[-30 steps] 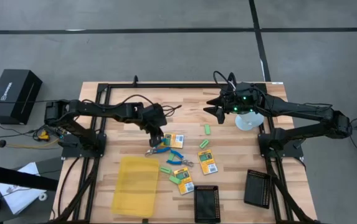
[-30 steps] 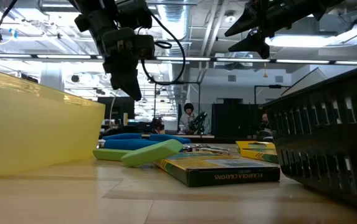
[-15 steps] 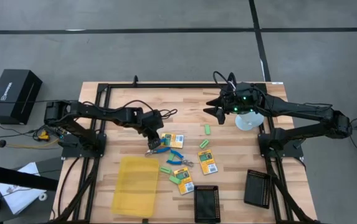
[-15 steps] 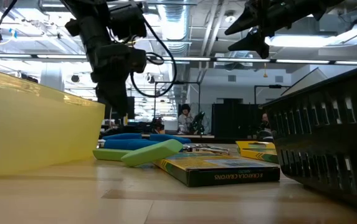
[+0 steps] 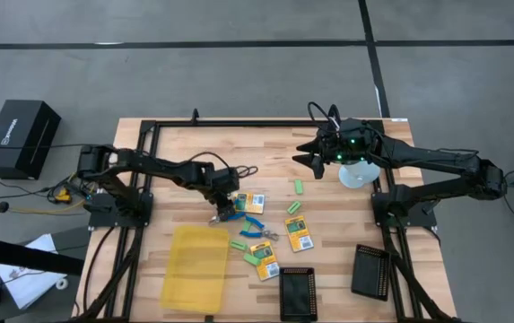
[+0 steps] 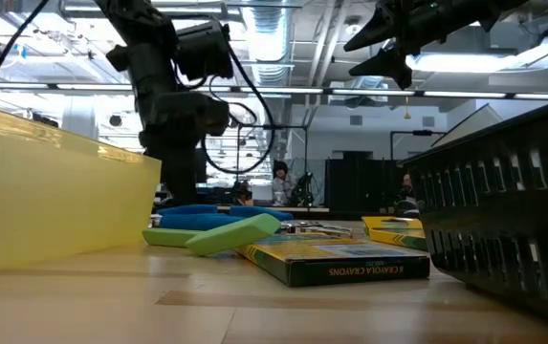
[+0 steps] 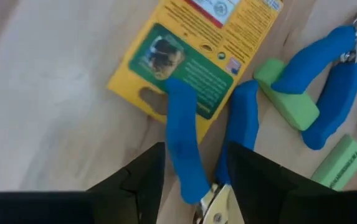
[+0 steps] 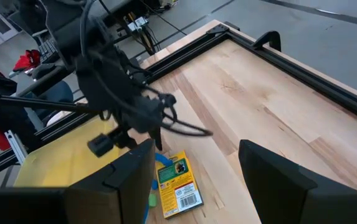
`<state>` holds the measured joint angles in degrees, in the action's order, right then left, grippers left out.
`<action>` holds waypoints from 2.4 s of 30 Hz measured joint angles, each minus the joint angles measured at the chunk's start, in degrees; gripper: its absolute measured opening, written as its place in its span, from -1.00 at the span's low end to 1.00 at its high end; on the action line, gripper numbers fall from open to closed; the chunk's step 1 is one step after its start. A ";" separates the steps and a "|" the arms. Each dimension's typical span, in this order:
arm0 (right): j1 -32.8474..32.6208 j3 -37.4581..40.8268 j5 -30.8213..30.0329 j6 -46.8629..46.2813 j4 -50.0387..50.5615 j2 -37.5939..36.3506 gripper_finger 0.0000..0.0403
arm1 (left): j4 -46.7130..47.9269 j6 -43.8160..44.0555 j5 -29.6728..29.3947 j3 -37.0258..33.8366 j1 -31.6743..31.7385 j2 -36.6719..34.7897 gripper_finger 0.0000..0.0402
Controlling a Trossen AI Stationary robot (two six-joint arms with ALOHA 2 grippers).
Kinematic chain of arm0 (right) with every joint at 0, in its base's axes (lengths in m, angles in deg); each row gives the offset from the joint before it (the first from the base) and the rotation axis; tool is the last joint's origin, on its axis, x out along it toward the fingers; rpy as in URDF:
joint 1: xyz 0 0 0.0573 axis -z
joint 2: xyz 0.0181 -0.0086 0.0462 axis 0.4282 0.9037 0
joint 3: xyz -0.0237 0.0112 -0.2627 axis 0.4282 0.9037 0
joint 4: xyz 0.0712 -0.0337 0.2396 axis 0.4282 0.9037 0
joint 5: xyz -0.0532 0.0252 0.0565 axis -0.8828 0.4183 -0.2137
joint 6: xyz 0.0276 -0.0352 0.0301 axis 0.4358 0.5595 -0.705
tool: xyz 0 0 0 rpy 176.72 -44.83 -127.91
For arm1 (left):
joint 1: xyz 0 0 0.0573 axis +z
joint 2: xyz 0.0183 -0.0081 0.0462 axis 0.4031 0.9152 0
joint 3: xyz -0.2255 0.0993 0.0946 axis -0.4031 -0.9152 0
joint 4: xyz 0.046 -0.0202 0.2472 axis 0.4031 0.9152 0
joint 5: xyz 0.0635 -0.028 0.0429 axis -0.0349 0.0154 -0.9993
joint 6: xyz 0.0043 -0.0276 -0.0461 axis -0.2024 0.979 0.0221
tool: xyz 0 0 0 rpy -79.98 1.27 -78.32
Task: Pick & Place School Supplies
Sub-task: Put the blue hole puncher into the left black bin
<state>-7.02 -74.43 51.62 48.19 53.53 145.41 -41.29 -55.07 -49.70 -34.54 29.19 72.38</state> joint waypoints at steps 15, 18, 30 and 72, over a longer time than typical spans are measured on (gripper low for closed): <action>0.01 -0.02 0.07 0.00 -1.57 0.00 0.11 | -2.12 1.62 -1.41 0.04 -0.49 5.27 -0.26; 0.01 -0.02 0.08 0.00 -1.57 0.00 0.11 | -2.05 2.04 -1.53 0.09 -0.48 5.48 -0.42; 0.06 -0.02 0.11 0.00 -2.01 0.00 0.11 | -1.86 4.89 -1.57 0.18 -0.19 5.24 -0.81; 9.33 0.00 1.16 -2.53 -7.96 -0.02 0.11 | -24.72 -33.97 27.84 26.24 -4.07 11.55 -0.81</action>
<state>2.32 -74.43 52.78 45.67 45.57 145.39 -66.01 -89.04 -21.86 -8.29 25.12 83.93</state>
